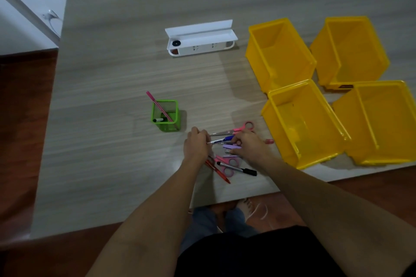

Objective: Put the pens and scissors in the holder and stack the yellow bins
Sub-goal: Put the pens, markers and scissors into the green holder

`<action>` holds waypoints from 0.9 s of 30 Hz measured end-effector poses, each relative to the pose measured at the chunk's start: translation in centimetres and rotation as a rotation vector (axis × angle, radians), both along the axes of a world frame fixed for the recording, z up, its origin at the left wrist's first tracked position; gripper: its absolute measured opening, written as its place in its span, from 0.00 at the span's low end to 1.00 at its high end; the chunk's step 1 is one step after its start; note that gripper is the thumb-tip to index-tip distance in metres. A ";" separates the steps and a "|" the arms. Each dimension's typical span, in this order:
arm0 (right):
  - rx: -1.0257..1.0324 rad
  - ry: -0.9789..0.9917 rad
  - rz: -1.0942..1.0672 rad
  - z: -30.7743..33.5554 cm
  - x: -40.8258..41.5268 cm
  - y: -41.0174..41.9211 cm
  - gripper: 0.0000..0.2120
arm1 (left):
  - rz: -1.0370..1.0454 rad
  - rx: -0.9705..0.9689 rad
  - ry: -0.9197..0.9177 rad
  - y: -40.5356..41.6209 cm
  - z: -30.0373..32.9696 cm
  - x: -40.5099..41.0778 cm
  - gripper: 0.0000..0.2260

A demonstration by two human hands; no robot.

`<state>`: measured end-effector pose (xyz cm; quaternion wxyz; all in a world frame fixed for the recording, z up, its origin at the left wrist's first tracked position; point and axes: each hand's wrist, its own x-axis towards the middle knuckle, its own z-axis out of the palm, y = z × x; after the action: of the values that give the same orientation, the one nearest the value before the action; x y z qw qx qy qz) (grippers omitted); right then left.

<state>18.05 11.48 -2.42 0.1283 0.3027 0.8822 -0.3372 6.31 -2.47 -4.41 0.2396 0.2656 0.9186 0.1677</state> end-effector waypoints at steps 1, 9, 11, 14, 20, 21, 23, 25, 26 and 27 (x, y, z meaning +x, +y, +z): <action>0.013 -0.005 0.018 0.1 0.0 0.0 0.14 | -0.003 -0.002 0.004 -0.1 0.0 -0.1 0.06; 0.084 -0.006 0.168 0.4 2.1 0.4 0.15 | 0.019 0.020 0.000 -0.8 0.9 -0.6 0.06; 0.077 -0.025 0.226 0.4 2.5 0.6 0.20 | 0.035 0.036 -0.001 -1.0 1.0 -0.6 0.06; 0.116 -0.050 0.279 0.3 2.9 0.7 0.23 | 0.039 0.071 -0.012 -1.2 1.0 -0.5 0.05; 0.155 -0.080 0.269 0.3 2.3 0.8 0.20 | 0.087 0.263 -0.073 -0.9 2.3 -0.6 0.05; 0.124 -0.070 0.266 0.8 1.8 0.9 0.18 | 0.100 0.299 -0.076 -0.7 2.9 -0.9 0.06; 0.068 -0.067 0.296 2.2 0.5 1.4 0.12 | 0.143 0.369 -0.086 -0.3 4.5 -1.6 0.09; 0.055 -0.033 0.309 3.7 -1.1 2.1 0.14 | 0.192 0.440 -0.119 0.2 6.4 -2.4 0.11; 0.039 0.004 0.278 4.5 -1.8 2.4 0.16 | 0.216 0.481 -0.143 0.4 7.3 -2.9 0.12; 0.018 0.054 0.244 5.2 -2.6 2.8 0.17 | 0.239 0.517 -0.161 0.6 8.2 -3.4 0.12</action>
<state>15.48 14.32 2.75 0.1418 0.1852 0.9185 -0.3193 2.87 -1.86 3.84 0.2149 0.1938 0.8482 0.4437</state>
